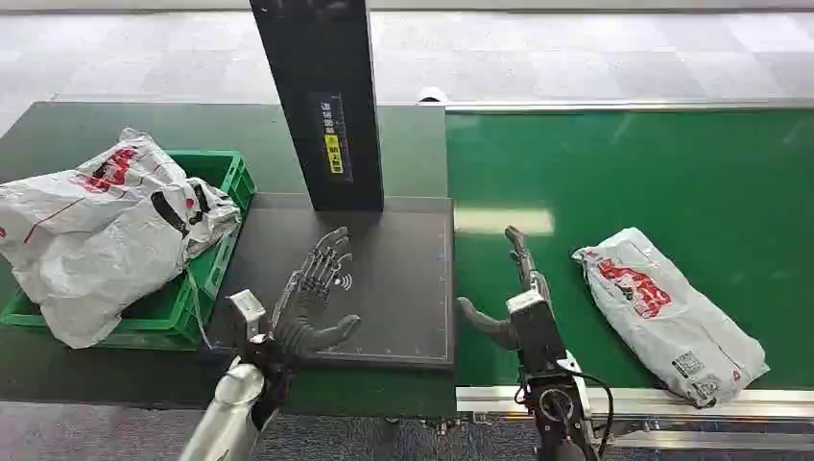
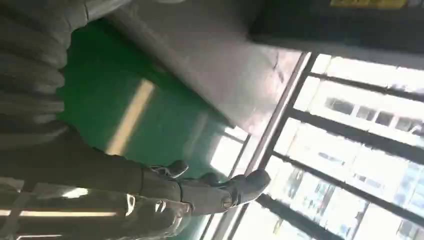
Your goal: Moved the parcel from conveyor to table for the left to box.
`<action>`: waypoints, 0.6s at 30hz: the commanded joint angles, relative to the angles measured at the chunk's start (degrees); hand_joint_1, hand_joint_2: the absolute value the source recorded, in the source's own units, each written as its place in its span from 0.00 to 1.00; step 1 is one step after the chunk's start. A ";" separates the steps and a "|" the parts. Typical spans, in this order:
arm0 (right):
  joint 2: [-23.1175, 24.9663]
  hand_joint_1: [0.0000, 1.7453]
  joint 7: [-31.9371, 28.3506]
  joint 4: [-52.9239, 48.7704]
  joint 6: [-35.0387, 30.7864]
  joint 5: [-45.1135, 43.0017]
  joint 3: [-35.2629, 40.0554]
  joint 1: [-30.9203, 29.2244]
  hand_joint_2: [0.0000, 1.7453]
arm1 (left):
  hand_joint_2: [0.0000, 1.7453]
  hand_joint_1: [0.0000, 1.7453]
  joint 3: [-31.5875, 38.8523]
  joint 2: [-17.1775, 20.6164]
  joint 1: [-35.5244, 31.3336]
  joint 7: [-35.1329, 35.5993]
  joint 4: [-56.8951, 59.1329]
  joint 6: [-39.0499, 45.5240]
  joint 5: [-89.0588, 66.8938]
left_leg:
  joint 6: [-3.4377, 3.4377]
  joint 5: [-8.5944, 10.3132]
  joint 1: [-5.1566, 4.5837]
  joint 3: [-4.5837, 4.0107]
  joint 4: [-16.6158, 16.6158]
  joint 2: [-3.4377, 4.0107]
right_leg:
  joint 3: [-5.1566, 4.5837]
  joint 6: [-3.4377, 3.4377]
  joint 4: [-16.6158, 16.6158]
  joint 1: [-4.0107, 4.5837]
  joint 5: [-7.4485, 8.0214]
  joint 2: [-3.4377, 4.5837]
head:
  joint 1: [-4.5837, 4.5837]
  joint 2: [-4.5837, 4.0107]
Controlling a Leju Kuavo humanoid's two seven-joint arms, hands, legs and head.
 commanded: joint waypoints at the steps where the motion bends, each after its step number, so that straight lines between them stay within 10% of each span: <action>1: -5.75 0.00 -0.04 -0.66 -0.93 3.75 -5.60 -3.10 1.00 | 1.00 0.00 1.58 1.29 0.98 -0.38 -0.88 -1.02 0.00 | 0.05 -0.02 -0.02 0.13 -0.05 -0.04 | 0.16 -0.01 -0.08 -0.01 -0.02 -0.02 | 0.00 0.02; 18: -13.08 0.00 6.84 8.75 -1.61 14.90 -4.91 -11.67 1.00 | 1.00 0.00 2.22 2.83 2.25 -1.30 -0.87 -1.09 0.28 | 0.05 -0.03 -0.03 0.12 -0.04 0.16 | 0.09 0.00 -0.05 -0.03 0.04 0.18 | 0.00 0.02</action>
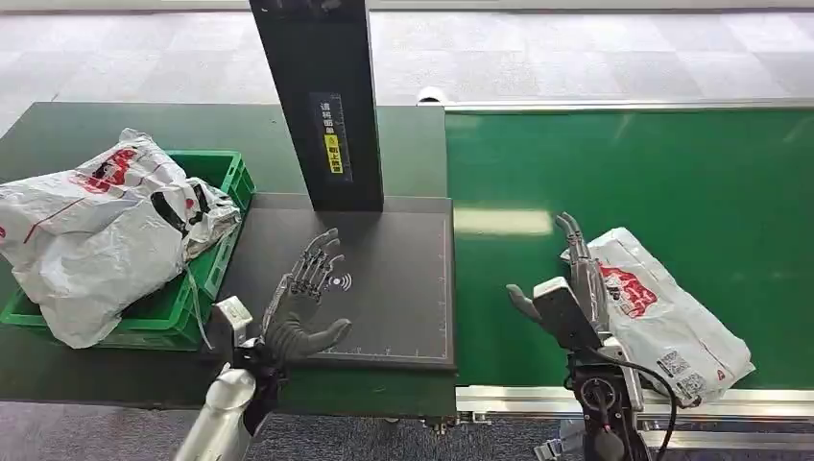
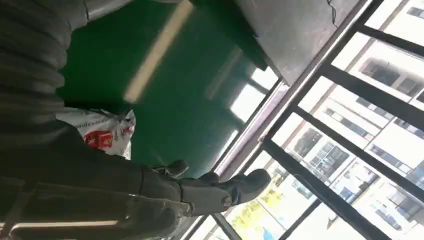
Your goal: Moved the parcel from conveyor to table for the left to box.
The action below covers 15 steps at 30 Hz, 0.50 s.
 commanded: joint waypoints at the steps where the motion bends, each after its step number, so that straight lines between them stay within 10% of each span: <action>1: -7.95 0.00 5.07 14.88 0.52 6.18 -0.74 -11.18 1.00 | 1.00 0.00 1.45 2.18 1.27 -0.47 0.58 -0.18 0.48 | 0.04 -0.02 -0.02 0.12 -0.05 0.13 | 0.09 0.00 -0.07 -0.02 0.04 0.14 | 0.00 0.00; 6: -14.32 0.00 5.33 39.08 -3.56 8.73 -2.03 -21.94 1.00 | 1.00 0.00 1.52 2.85 0.73 -0.49 2.29 -0.85 1.23 | 0.06 0.01 -0.01 0.24 -0.09 0.10 | 0.23 0.01 -0.15 0.00 0.08 0.12 | -0.02 0.00; 15: -19.62 0.00 14.55 52.21 0.71 17.33 2.62 -25.39 1.00 | 1.00 0.00 -0.32 2.95 -0.21 -0.11 4.37 -0.04 1.60 | 0.05 -0.02 -0.01 0.22 -0.05 -0.14 | 0.27 -0.01 -0.11 -0.01 0.00 -0.07 | -0.02 0.00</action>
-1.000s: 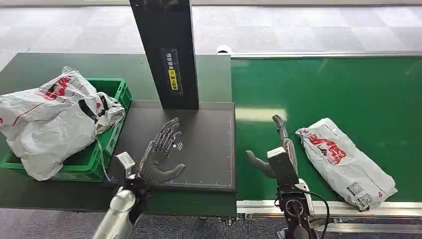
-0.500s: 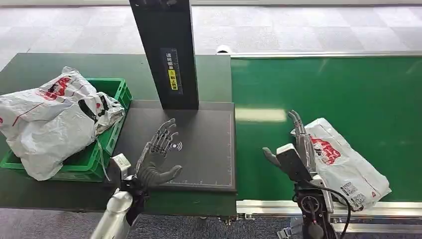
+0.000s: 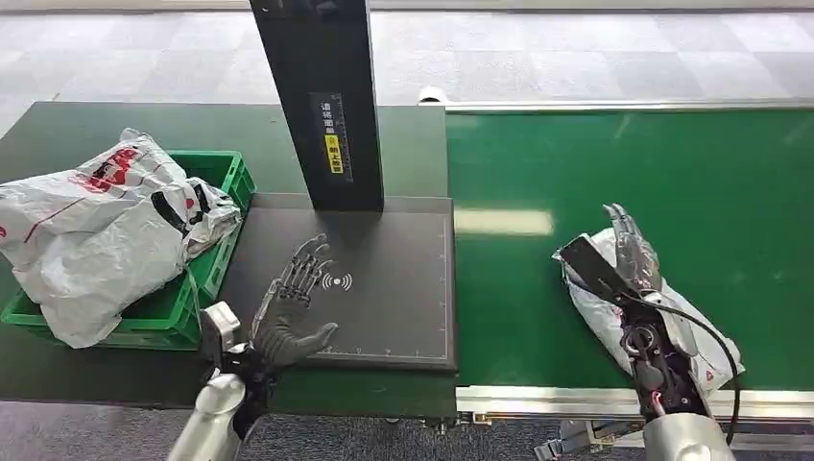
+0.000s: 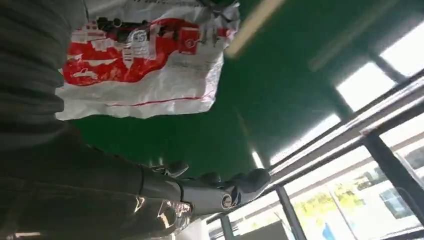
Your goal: Moved the parcel from conveyor to table for the left to box.
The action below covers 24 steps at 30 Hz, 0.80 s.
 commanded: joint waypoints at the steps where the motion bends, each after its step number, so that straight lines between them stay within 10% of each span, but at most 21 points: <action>1: -5.41 0.00 6.48 21.60 5.28 5.08 3.86 -6.91 1.00 | 1.00 0.00 -1.13 1.09 -1.30 0.48 4.47 0.54 0.21 | 0.02 -0.03 0.00 0.17 -0.07 -0.03 | 0.17 -0.03 -0.08 0.01 -0.04 -0.03 | -0.02 0.00; 9: -7.55 0.00 7.22 25.48 19.39 7.05 8.08 -9.56 1.00 | 1.00 0.00 -0.93 1.42 -1.75 0.44 5.47 1.19 0.25 | 0.02 -0.02 -0.03 0.01 -0.03 0.05 | -0.01 -0.01 -0.01 -0.02 -0.01 0.05 | 0.00 0.00; 24: -7.90 0.00 8.21 26.05 23.95 6.84 9.53 -10.93 1.00 | 1.00 0.00 -0.78 1.59 -1.71 0.66 5.59 1.74 0.53 | 0.01 -0.02 0.00 0.08 -0.03 0.01 | 0.06 -0.02 -0.04 0.01 -0.02 0.01 | 0.00 0.00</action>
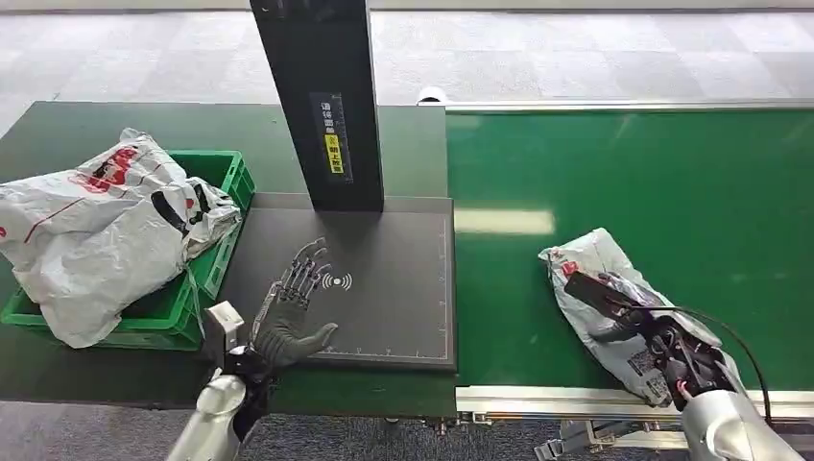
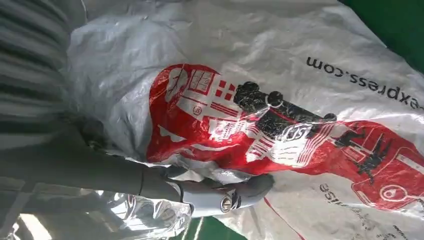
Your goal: Moved the parcel from conveyor to table for the left to box.
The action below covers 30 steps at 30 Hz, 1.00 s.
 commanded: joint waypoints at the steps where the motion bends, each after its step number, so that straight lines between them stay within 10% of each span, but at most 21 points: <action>1: -0.28 0.00 0.70 5.51 1.55 -0.32 2.93 -2.95 1.00 | 1.00 0.00 -0.70 1.22 -1.34 0.35 3.25 0.17 0.16 | 0.01 -0.01 -0.01 0.12 -0.05 -0.02 | 0.13 -0.03 -0.05 0.00 -0.01 -0.01 | -0.02 0.00; 9: -0.37 0.00 2.24 5.73 1.47 -0.26 3.24 -2.95 1.00 | 1.00 0.00 -0.61 1.24 -0.76 0.43 2.59 0.39 0.38 | 0.01 -0.01 -0.01 0.07 -0.04 -0.02 | 0.08 -0.02 -0.04 0.00 -0.01 -0.02 | -0.02 0.00; 11: -0.57 0.80 1.25 5.36 0.85 -0.05 4.12 -2.75 1.00 | 1.00 0.00 -0.71 1.41 0.21 0.51 1.64 0.63 0.47 | 0.01 -0.02 -0.01 0.11 -0.04 -0.02 | 0.13 -0.03 -0.05 -0.01 -0.03 -0.02 | -0.02 -0.02; 12: -0.48 0.71 0.78 5.29 0.32 -0.28 4.13 -2.68 1.00 | 1.00 0.00 -0.65 1.51 0.63 0.51 1.16 0.78 0.55 | 0.01 -0.02 -0.01 0.10 -0.04 -0.01 | 0.12 -0.02 -0.04 0.00 -0.02 -0.01 | -0.02 0.00; 13: -0.41 0.96 0.14 5.26 0.32 -0.53 4.30 -2.65 1.00 | 1.00 0.00 -0.59 1.67 1.14 0.52 0.65 0.86 0.69 | 0.02 -0.04 -0.02 0.17 -0.08 0.01 | 0.18 -0.04 -0.08 -0.01 -0.03 0.01 | -0.02 -0.02; 14: -0.30 1.00 0.00 4.80 -0.43 -0.83 4.13 -2.44 1.00 | 1.00 0.00 -0.54 1.76 1.52 0.56 0.34 0.85 0.83 | 0.02 -0.03 0.00 0.14 -0.06 0.02 | 0.16 -0.03 -0.07 0.00 -0.02 0.00 | -0.02 -0.02; 30: 0.24 1.00 -4.86 0.18 -6.82 -4.77 5.49 0.78 1.00 | 1.00 0.00 -1.50 1.56 2.44 0.64 -0.37 0.92 1.25 | 0.01 -0.02 0.00 0.09 -0.06 0.00 | 0.12 -0.02 -0.06 0.00 -0.02 -0.05 | 0.00 -0.02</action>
